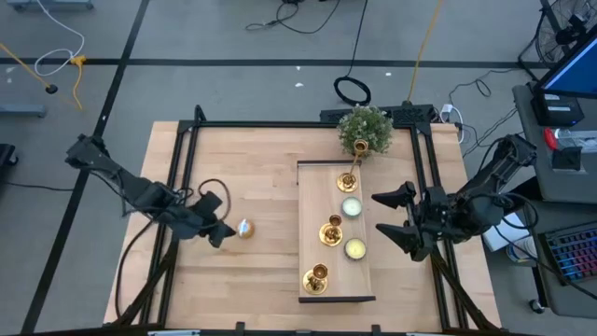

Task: Pick & Place candle stick holders
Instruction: Put the orange patterned scented candle on the shelf

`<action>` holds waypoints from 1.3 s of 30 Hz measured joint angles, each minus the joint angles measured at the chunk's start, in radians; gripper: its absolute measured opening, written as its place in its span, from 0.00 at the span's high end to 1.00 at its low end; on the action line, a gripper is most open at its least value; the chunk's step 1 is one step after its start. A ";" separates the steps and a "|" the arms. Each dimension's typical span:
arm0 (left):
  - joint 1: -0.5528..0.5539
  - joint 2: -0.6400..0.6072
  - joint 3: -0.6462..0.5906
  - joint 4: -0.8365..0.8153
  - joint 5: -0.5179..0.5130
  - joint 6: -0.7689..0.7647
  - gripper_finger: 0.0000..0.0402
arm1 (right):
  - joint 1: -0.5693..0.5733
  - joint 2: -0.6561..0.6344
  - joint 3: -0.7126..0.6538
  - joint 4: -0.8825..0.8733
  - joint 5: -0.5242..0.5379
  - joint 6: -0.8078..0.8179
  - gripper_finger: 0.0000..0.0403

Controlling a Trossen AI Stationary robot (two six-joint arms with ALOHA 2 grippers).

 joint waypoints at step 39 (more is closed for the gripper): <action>0.349 0.610 0.003 0.063 0.319 0.511 0.06 | -0.010 0.000 0.000 0.027 0.000 0.006 0.02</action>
